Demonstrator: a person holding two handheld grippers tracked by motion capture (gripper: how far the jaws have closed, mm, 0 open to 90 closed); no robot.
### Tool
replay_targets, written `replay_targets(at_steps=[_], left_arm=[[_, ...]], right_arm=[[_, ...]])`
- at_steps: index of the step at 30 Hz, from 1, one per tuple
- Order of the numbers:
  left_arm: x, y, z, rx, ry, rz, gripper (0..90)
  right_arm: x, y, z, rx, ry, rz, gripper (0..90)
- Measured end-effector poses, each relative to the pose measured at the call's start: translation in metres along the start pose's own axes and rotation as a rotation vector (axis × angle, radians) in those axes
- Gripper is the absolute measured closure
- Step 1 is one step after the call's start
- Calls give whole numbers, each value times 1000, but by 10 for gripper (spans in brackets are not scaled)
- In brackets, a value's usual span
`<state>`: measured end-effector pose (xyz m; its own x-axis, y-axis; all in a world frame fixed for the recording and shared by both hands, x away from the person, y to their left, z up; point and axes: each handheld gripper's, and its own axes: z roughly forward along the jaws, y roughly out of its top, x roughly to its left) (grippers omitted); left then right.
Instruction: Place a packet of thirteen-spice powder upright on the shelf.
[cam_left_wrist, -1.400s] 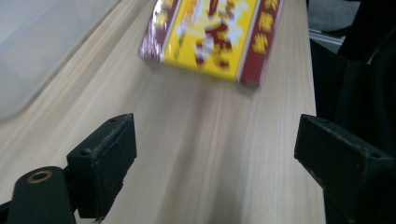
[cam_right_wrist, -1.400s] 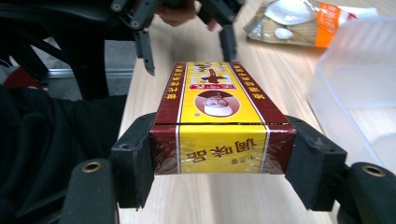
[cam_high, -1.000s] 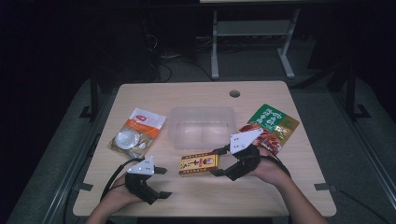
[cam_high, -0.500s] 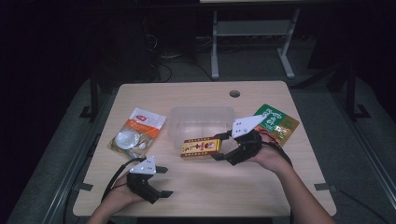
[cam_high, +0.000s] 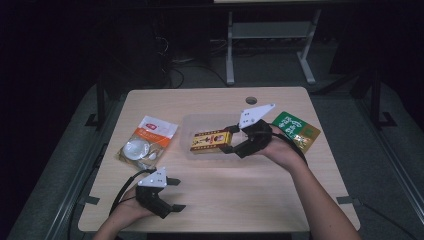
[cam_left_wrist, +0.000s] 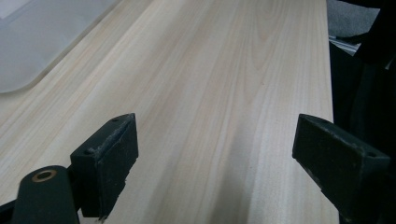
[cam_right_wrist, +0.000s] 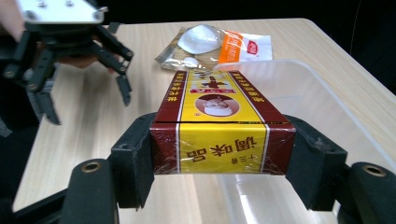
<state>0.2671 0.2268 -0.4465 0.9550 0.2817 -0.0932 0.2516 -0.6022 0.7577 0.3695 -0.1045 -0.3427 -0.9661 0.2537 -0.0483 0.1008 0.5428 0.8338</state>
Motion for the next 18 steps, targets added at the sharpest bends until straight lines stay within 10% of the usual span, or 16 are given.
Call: replay_targets(at_steps=[18], left_arm=[[-1,0,0,-2,1,3,140]], right_arm=[[-46,12,39,37,0,16,319]])
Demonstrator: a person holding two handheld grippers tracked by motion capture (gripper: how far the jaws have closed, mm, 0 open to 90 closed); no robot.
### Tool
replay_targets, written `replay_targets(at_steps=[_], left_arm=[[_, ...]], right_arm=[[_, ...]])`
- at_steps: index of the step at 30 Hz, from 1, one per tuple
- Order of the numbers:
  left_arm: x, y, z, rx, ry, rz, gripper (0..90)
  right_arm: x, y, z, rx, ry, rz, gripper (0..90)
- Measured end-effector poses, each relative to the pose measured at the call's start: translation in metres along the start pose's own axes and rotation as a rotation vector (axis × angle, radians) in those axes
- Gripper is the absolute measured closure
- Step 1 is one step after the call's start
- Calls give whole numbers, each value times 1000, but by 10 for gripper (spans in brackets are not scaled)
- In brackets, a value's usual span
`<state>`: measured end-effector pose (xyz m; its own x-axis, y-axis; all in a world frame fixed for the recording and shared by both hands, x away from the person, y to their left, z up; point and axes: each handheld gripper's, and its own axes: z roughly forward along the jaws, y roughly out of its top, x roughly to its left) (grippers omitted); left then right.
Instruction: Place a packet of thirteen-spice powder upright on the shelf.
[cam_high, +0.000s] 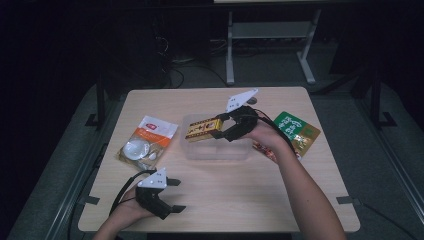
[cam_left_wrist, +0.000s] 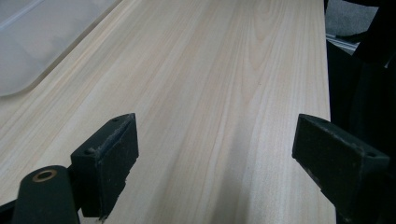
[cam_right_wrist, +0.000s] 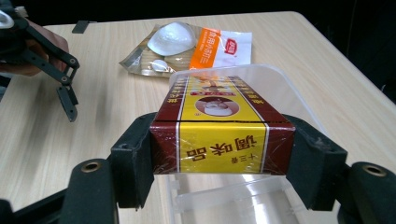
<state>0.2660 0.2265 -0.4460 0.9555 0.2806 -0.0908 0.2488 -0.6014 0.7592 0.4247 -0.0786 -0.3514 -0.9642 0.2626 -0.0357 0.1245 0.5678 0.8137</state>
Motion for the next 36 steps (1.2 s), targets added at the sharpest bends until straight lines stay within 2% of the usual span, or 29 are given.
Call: replay_targets(at_steps=[5,8,9,11,12,14,15,17,19,28,30,33,34,35,36], left_arm=[[0,0,0,3,-1,3,140],[0,0,0,1,-1,3,140],[0,0,0,2,-1,3,140],[-1,0,0,1,-1,0,140],[-1,0,0,0,-2,0,140],[-1,0,0,0,-1,-1,140],[-1,0,0,3,-1,1,140],[-1,0,0,5,0,3,140],[-1,-1,0,6,0,3,140],[-1,-1,1,6,-3,0,140],[-1,0,1,6,-4,-1,140],[-1,0,1,10,-5,6,140],[-1,0,1,12,-5,9,140],[-1,0,1,14,-5,12,140],[-1,1,1,16,-5,13,140]], right_arm=[[-7,4,10,6,-4,-6,319],[-11,6,15,15,-14,-27,318],[-11,7,17,21,-7,-19,318],[-13,9,20,31,-13,-43,318],[-12,11,21,30,-8,-27,317],[-15,13,23,36,-7,-50,317],[-13,15,24,31,-5,-35,317],[-14,17,25,24,-7,-53,317],[-14,19,26,16,-6,-46,316],[-16,28,31,33,-2,-49,315],[-18,32,33,27,-4,-67,314],[-20,36,37,28,3,-63,314],[-19,37,38,30,4,-44,314],[-21,38,40,28,5,-59,314],[-21,39,41,31,5,-52,314]])
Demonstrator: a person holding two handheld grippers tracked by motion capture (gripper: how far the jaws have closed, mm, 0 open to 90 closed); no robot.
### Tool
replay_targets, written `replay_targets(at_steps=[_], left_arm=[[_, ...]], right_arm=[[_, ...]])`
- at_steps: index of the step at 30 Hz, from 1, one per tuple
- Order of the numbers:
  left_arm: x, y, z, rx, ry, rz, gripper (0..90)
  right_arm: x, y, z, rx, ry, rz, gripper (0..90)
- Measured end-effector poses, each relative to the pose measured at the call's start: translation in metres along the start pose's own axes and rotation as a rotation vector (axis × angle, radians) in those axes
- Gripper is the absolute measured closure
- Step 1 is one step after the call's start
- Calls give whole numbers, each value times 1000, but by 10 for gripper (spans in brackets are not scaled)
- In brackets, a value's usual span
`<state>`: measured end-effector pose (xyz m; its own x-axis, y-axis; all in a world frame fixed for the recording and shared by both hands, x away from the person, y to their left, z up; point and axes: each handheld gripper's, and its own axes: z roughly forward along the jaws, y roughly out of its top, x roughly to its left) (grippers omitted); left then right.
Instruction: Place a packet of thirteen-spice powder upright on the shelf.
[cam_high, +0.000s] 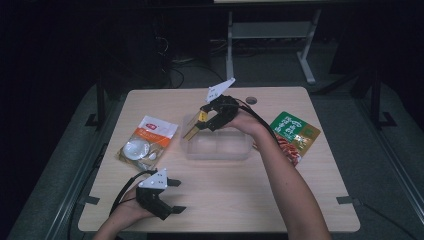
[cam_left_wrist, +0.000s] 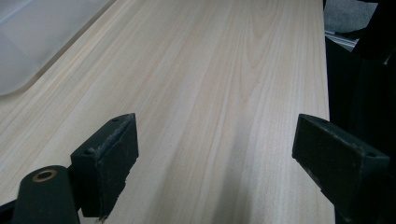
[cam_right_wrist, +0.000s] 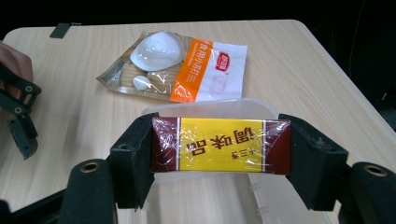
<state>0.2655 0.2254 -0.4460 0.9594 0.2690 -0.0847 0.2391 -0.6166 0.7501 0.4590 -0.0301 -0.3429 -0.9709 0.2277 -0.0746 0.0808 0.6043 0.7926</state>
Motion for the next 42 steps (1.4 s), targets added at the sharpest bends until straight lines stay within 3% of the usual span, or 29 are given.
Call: replay_targets(at_steps=[9,11,23,30,35,42], left_arm=[[1,0,0,1,-1,-3,140],[1,0,0,0,-2,-5,140],[1,0,3,8,-5,-13,140],[2,0,3,3,-3,-32,134],[4,-1,4,10,0,-27,134],[4,-1,4,18,-5,-19,134]], right_arm=[[-3,8,10,-43,8,3,313],[-2,8,13,-51,20,25,312],[0,8,35,-42,45,17,308],[3,6,48,-6,67,24,307],[2,3,58,20,69,1,304],[2,5,54,2,61,36,278]])
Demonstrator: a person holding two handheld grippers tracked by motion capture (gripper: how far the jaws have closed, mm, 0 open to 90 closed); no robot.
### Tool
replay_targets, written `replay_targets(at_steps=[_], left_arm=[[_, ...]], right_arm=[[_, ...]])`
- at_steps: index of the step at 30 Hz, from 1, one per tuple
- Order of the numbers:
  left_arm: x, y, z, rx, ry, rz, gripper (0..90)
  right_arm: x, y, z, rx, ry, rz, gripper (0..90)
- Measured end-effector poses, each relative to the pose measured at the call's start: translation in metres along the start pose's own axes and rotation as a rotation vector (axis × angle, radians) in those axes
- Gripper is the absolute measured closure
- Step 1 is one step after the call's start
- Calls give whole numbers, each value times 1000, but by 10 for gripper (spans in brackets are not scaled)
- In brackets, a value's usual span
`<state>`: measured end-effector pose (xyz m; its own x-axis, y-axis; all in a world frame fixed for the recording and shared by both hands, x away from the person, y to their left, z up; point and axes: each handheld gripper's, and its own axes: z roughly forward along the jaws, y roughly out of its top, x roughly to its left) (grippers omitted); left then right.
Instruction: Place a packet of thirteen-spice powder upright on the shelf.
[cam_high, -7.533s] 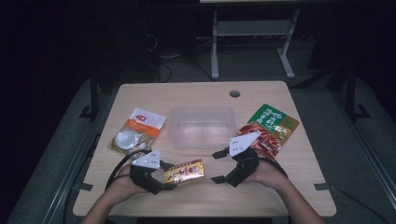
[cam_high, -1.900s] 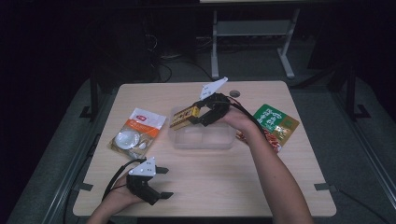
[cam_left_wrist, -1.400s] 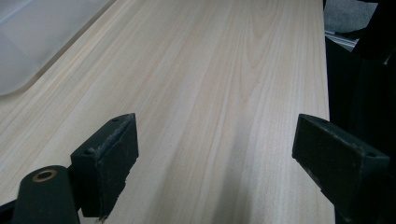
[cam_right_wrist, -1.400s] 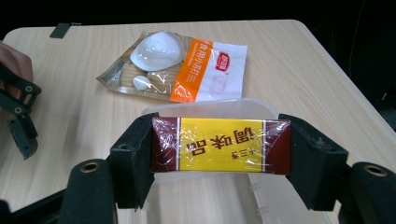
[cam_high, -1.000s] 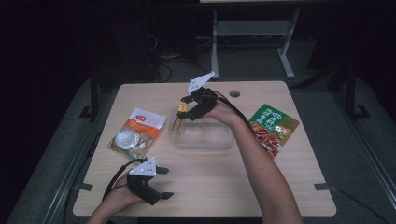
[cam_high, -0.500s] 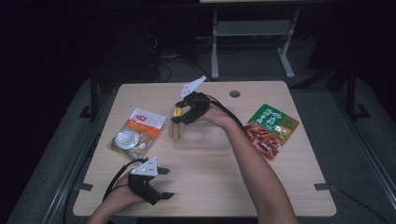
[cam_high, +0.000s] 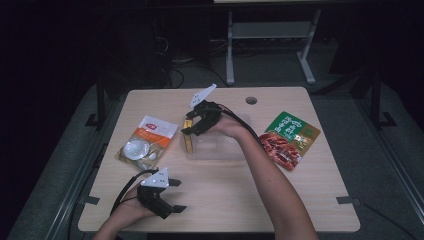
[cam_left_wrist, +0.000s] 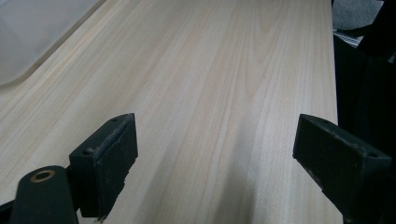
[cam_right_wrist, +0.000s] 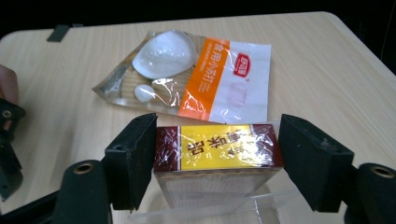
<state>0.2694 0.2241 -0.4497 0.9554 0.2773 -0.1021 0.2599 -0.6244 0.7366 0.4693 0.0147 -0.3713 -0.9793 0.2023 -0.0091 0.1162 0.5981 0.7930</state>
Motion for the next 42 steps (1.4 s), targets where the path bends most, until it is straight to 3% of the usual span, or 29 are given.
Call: replay_targets(at_steps=[8,18,32,39,42], left_arm=[[0,-2,0,-5,-5,-10,134],[2,-2,-2,-29,-10,-26,135],[2,-2,-2,-27,4,-33,136],[2,-3,-2,-20,11,-32,139],[2,-3,-4,-18,18,-33,139]], right_arm=[[9,-3,-28,-26,-57,6,254],[24,-28,-65,-43,-113,86,236],[55,-79,-108,-49,-183,146,241],[54,-110,-138,-85,-233,203,244],[49,-125,-151,-69,-284,219,246]])
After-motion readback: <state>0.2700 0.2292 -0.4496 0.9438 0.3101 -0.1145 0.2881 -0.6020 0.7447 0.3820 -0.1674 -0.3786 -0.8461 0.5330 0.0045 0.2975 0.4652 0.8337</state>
